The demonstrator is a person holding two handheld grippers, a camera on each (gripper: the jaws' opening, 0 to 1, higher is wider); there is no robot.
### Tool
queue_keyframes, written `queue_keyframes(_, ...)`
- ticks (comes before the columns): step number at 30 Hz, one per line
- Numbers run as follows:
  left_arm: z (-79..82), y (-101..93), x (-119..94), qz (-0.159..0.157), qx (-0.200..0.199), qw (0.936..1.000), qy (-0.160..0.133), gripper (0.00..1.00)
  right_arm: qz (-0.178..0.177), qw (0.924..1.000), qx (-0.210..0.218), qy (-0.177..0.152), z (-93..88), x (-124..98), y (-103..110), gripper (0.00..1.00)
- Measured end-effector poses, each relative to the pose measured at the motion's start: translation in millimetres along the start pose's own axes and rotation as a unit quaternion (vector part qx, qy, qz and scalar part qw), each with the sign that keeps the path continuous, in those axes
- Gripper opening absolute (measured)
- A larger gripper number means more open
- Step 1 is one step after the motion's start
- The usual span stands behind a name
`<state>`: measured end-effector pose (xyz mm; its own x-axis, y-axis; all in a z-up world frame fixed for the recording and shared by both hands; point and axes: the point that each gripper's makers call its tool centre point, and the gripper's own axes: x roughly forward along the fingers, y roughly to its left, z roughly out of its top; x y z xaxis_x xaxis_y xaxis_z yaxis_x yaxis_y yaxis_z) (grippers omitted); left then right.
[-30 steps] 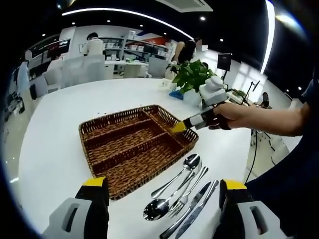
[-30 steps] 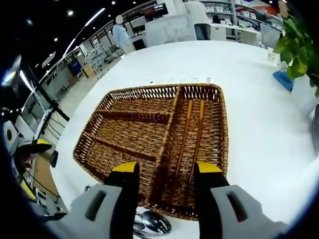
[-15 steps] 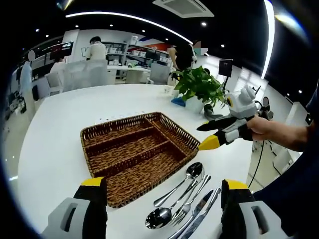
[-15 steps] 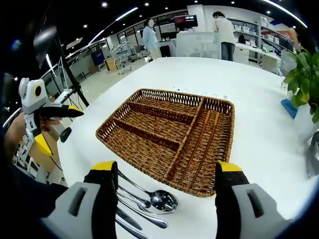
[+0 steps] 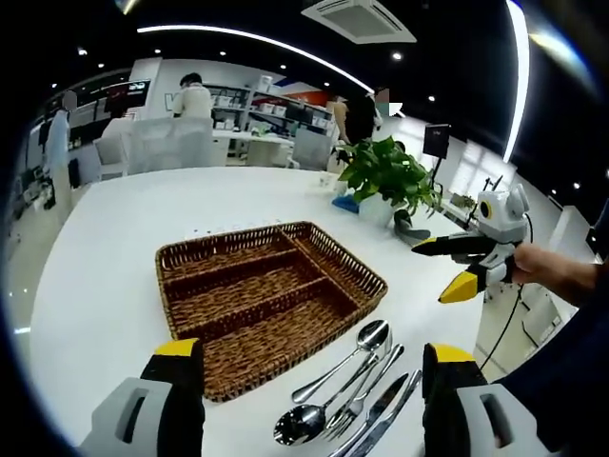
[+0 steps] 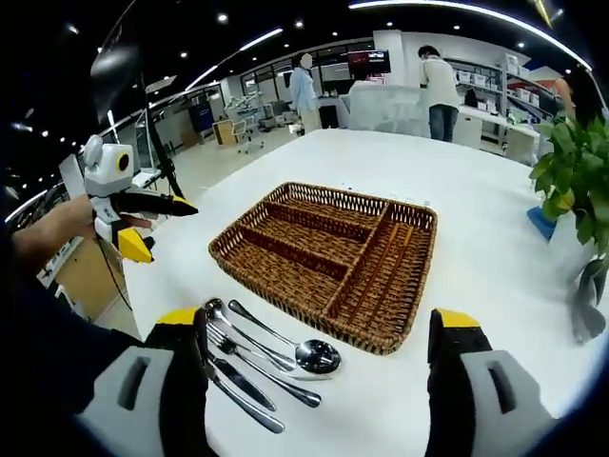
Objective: Arrange the knives, forks, and spoons in their matching storage slots by inserting each utensil handle-first until every utensil is classified and aligned in the correct compartment
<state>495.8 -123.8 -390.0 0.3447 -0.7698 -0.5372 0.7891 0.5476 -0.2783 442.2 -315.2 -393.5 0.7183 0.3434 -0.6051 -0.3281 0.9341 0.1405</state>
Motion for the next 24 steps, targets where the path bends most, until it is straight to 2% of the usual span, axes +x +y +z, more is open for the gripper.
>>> queue_keyframes(4, 0.7, -6.7, -5.7, -0.008, 0.002, 0.9999, -0.012, 1.00, 0.001, 1.0000, -0.004, -0.007, -2.8, -8.7, 1.8, 0.99)
queue_keyframes(10, -2.6, -10.3, -11.6, -0.004, 0.012, 0.9998, -0.018, 1.00, 0.001, 0.9999, -0.012, 0.004, -9.8, -11.7, 3.9, 0.99)
queue_keyframes(24, -2.1, -14.3, -16.9, -0.005, 0.014, 0.9996, -0.024, 1.00, 0.000, 0.9997, -0.026, -0.004, 1.5, -16.1, 11.2, 0.98)
